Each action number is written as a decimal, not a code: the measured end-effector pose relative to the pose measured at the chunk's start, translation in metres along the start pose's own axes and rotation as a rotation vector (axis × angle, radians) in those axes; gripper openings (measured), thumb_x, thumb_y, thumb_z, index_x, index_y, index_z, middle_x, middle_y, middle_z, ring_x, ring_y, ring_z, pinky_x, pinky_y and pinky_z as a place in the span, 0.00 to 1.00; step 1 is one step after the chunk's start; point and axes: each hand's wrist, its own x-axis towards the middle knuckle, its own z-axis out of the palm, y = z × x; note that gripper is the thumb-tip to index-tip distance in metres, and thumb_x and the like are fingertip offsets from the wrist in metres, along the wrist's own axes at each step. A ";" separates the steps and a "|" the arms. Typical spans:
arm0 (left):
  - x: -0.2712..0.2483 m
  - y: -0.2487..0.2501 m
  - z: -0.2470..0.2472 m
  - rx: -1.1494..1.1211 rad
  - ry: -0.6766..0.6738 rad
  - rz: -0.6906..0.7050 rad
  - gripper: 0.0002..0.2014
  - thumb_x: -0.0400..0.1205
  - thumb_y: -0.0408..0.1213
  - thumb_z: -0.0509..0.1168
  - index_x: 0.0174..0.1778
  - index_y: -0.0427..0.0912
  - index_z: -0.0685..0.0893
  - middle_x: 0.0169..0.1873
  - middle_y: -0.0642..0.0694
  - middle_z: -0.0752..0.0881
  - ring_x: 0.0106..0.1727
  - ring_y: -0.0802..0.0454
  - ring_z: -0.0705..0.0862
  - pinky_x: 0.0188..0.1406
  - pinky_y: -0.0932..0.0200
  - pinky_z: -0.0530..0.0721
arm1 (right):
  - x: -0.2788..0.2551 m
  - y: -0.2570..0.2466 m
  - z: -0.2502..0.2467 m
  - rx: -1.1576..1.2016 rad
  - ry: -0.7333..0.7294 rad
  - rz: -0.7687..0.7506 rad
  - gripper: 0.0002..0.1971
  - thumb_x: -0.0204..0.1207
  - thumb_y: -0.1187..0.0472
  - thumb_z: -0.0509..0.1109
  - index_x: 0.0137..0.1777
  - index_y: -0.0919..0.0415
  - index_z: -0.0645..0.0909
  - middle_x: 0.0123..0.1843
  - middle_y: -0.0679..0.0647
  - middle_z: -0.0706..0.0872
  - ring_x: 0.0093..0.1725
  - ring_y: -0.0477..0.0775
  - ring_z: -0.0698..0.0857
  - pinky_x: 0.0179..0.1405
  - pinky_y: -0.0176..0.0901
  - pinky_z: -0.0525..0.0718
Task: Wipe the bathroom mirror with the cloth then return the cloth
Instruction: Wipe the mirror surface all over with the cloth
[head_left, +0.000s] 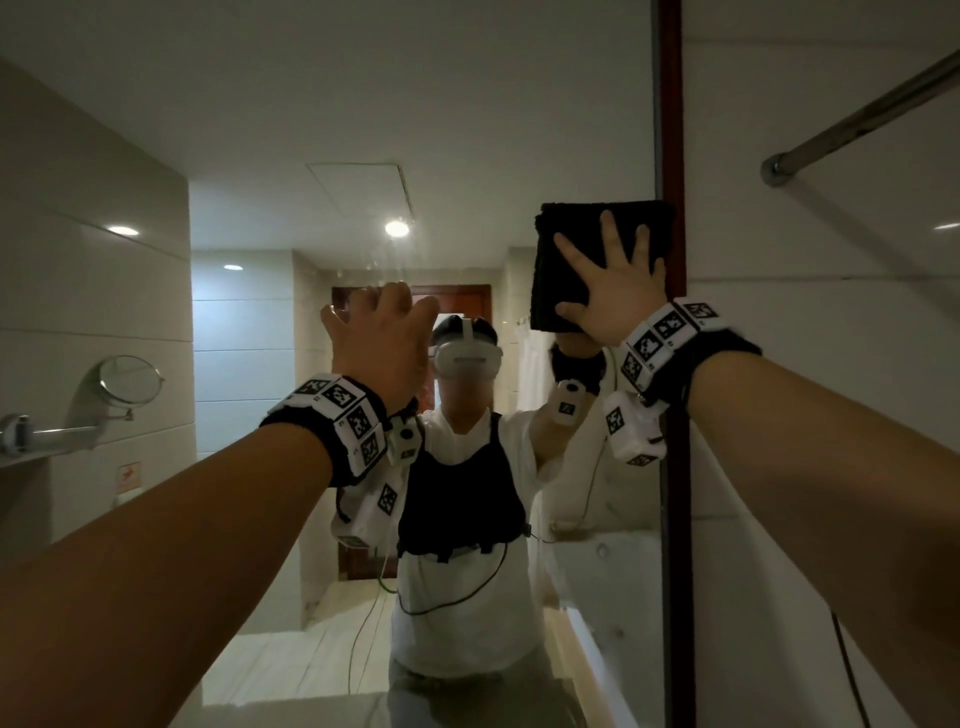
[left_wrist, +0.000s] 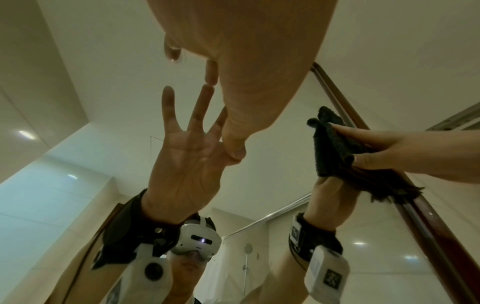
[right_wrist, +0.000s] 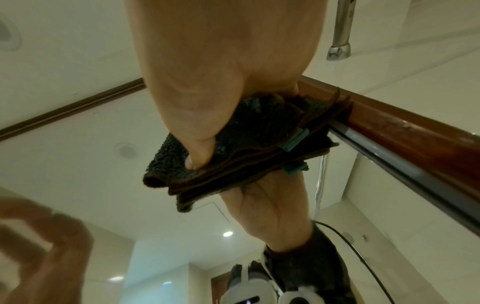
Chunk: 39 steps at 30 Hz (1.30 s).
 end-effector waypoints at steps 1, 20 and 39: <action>0.000 0.001 0.000 -0.006 0.011 -0.001 0.25 0.71 0.45 0.71 0.63 0.58 0.74 0.63 0.48 0.76 0.65 0.34 0.74 0.60 0.26 0.71 | -0.006 0.000 0.003 -0.006 -0.003 -0.002 0.43 0.78 0.37 0.67 0.83 0.29 0.40 0.88 0.53 0.32 0.84 0.73 0.36 0.79 0.81 0.46; 0.001 -0.003 0.001 -0.018 0.043 -0.022 0.34 0.65 0.43 0.74 0.68 0.56 0.73 0.68 0.44 0.71 0.68 0.31 0.68 0.56 0.25 0.73 | -0.030 -0.020 0.028 -0.028 -0.011 -0.015 0.43 0.79 0.38 0.66 0.83 0.28 0.37 0.86 0.53 0.28 0.83 0.76 0.32 0.76 0.85 0.45; 0.007 -0.008 0.009 -0.057 -0.068 -0.035 0.42 0.66 0.48 0.77 0.73 0.62 0.63 0.77 0.45 0.62 0.78 0.30 0.61 0.61 0.19 0.71 | 0.062 -0.098 -0.030 -0.094 -0.027 -0.119 0.43 0.79 0.42 0.69 0.83 0.28 0.42 0.87 0.54 0.31 0.83 0.78 0.34 0.74 0.88 0.46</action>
